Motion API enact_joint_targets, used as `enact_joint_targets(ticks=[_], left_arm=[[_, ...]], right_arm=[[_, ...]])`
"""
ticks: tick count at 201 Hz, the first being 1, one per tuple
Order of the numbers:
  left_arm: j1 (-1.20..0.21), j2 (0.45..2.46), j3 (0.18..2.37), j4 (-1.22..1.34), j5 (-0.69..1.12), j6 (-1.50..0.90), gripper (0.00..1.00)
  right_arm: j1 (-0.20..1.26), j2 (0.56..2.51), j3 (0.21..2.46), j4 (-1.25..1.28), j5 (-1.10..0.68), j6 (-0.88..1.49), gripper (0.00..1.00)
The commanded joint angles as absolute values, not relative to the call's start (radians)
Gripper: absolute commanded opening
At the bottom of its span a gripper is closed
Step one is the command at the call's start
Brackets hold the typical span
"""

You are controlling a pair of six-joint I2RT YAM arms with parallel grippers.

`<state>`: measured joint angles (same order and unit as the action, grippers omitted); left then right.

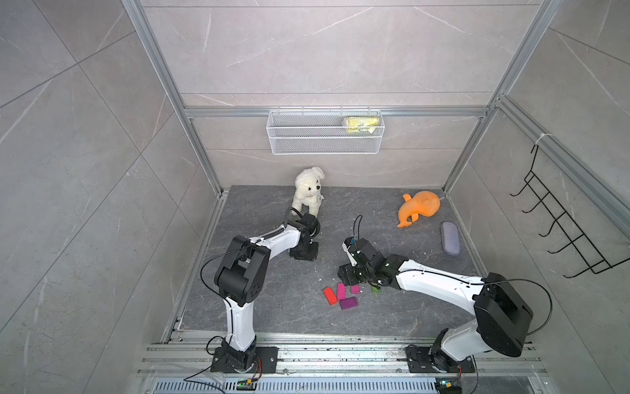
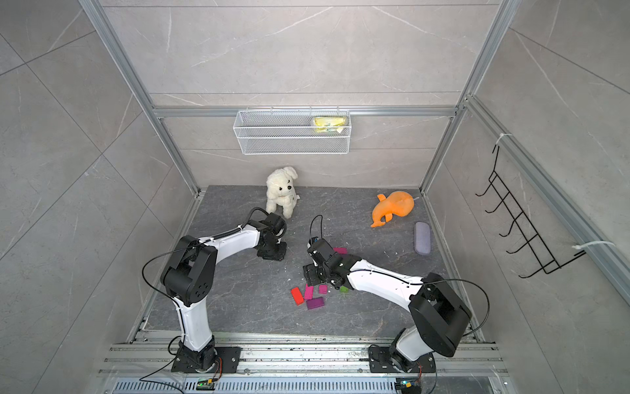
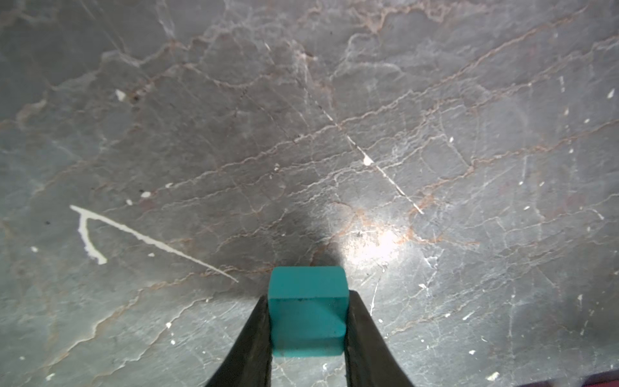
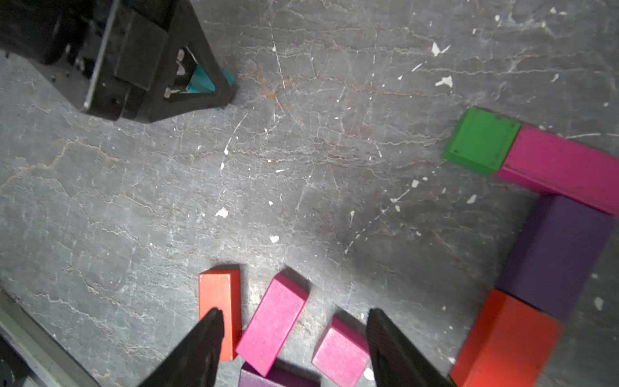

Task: Assemble the number 7 with building blocks
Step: Place the building block at the center of the board, then pick up the building block from the center of the board.

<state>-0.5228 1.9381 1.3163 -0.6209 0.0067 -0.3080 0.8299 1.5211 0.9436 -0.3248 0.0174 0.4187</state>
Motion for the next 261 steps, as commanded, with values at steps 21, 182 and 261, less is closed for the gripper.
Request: enact_joint_targets(ticks=[21, 182, 261], left_arm=[[-0.519, 1.962, 1.357, -0.630, 0.034, -0.283, 0.18], [-0.513, 1.906, 1.343, -0.633, 0.049, -0.391, 0.66], [-0.429, 1.598, 1.150, -0.579, -0.094, -0.468, 0.99]], right_arm=[[0.885, 1.570, 1.004, -0.394, 0.073, 0.377, 0.70], [0.946, 1.622, 1.051, -0.428, 0.081, 0.330, 0.70], [1.043, 1.738, 1.149, -0.521, 0.127, 0.314, 0.69]])
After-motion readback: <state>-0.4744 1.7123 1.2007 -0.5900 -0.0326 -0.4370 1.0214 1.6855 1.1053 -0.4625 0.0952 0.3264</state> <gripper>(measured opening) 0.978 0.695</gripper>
